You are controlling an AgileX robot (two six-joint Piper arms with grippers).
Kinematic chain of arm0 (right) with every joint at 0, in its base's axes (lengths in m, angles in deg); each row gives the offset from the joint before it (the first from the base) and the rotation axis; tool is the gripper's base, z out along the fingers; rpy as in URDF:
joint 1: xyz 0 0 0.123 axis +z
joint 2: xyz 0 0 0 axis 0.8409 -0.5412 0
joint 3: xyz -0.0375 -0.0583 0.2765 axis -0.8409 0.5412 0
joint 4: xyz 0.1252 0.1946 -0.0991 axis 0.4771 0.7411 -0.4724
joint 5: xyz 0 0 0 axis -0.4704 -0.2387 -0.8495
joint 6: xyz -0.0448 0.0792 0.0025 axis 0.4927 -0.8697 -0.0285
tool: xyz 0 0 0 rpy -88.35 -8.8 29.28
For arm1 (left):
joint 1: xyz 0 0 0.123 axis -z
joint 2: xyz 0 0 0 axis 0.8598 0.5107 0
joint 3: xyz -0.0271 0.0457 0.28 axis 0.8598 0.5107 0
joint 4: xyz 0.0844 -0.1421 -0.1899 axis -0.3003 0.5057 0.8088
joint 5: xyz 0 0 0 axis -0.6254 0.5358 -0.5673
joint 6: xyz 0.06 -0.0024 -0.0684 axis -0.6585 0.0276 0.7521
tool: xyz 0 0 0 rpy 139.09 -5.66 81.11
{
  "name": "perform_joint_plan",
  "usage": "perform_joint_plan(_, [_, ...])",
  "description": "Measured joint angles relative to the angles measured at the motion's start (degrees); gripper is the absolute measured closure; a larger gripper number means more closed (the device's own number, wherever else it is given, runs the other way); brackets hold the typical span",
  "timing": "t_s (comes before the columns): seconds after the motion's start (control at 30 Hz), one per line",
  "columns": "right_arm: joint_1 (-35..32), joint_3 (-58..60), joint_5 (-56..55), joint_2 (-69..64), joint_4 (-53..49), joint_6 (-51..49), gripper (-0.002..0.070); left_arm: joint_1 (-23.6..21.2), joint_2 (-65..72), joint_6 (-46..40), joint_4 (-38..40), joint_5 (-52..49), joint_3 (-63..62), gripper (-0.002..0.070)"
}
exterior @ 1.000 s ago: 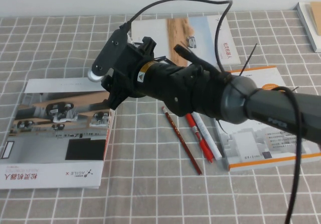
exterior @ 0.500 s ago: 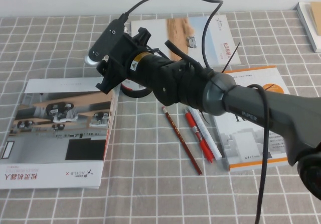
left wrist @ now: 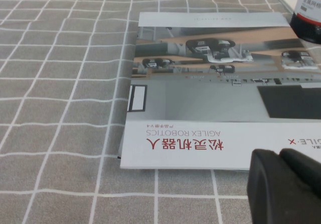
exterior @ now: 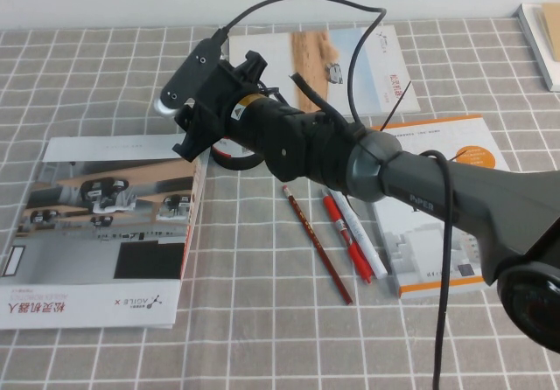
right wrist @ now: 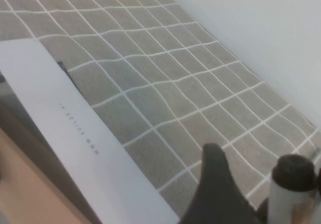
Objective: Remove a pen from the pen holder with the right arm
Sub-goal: 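Take a marker out of the pen holder and lay it on the table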
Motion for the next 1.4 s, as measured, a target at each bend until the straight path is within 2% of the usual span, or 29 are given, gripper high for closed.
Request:
perform_joint_plan(0.3, [-0.6,-0.6,-2.5,-1.3,4.4,5.4,0.0316,0.0,0.0,0.0,0.0,0.0,0.0,0.0680])
perform_joint_plan(0.63, [-0.6,-0.6,-5.7,-2.3,5.7,5.8,0.0324,0.0,0.0,0.0,0.0,0.0,0.0,0.0680])
perform_joint_plan(0.83, [-0.6,-0.6,-5.9,-2.3,5.7,5.8,0.0400,0.0,0.0,0.0,0.0,0.0,0.0,0.0680])
perform_joint_plan(1.17, [-0.6,-0.7,-5.6,-3.2,6.2,5.8,0.0449,0.0,0.0,0.0,0.0,0.0,0.0,0.0680])
perform_joint_plan(1.37, [-0.6,-0.8,-6.0,-3.3,6.5,6.4,0.0584,0.0,0.0,0.0,0.0,0.0,0.0,0.0680])
perform_joint_plan(1.4, [-0.6,-0.9,-6.3,-3.3,6.5,6.4,0.0589,0.0,0.0,0.0,0.0,0.0,0.0,0.0680])
